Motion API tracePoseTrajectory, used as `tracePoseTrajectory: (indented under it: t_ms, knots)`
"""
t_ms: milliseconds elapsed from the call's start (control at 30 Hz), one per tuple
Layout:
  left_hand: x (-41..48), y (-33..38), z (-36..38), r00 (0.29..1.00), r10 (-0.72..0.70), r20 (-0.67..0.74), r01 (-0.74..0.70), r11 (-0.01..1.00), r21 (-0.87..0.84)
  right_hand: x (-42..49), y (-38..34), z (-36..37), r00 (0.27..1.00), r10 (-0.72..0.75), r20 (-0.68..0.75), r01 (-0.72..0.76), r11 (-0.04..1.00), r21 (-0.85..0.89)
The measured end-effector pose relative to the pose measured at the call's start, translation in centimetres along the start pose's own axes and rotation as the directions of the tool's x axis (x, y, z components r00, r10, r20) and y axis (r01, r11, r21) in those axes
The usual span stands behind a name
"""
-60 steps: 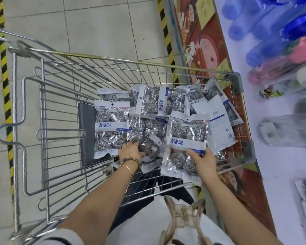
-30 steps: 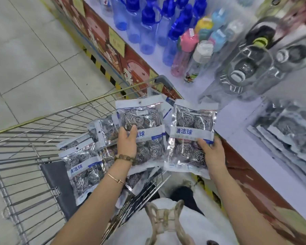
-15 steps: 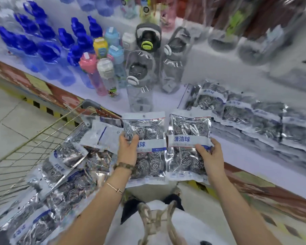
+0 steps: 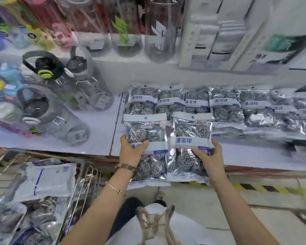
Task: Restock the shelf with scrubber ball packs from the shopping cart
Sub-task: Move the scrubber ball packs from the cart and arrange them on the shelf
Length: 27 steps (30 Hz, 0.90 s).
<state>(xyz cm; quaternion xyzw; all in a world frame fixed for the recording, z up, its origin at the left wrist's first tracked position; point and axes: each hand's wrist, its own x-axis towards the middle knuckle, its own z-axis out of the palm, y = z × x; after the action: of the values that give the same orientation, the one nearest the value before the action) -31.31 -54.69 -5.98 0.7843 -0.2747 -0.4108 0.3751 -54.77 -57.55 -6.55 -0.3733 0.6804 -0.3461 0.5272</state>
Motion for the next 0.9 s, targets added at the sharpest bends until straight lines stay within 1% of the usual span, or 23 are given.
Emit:
tracePoseTrajectory:
  t_ms: [100, 267, 433, 533, 667, 900]
  knots:
    - [0.9, 1.9, 1.9, 0.999, 0.032, -0.020, -0.032, 0.999, 0.004, 1.7, -0.4, -1.3, 0.998, 0.018, -0.062, -0.019, 1.000, -0.009]
    - [3.8, 5.6, 4.1, 0.996, 0.086, -0.029, -0.085, 0.995, 0.048, 4.5, -1.8, -1.6, 0.982, -0.020, -0.185, 0.013, 0.999, -0.041]
    - [8.3, 8.3, 6.0, 0.994, 0.103, 0.021, -0.105, 0.983, 0.153, 7.7, -3.6, -1.3, 0.953, -0.067, -0.297, 0.026, 0.990, -0.140]
    - [10.7, 9.9, 6.7, 0.997, 0.052, 0.051, -0.062, 0.973, 0.224, 9.7, -5.4, -0.8, 0.952, -0.082, -0.295, 0.024, 0.980, -0.196]
    - [13.3, 11.2, 7.7, 0.994, 0.010, 0.110, -0.035, 0.973, 0.226, 12.5, -7.1, 0.0, 0.954, -0.092, -0.284, -0.003, 0.949, -0.316]
    - [16.4, 13.1, 10.1, 0.982, -0.070, 0.174, 0.031, 0.975, 0.220, 15.7, -8.8, 1.3, 0.973, -0.059, -0.223, -0.020, 0.941, -0.339]
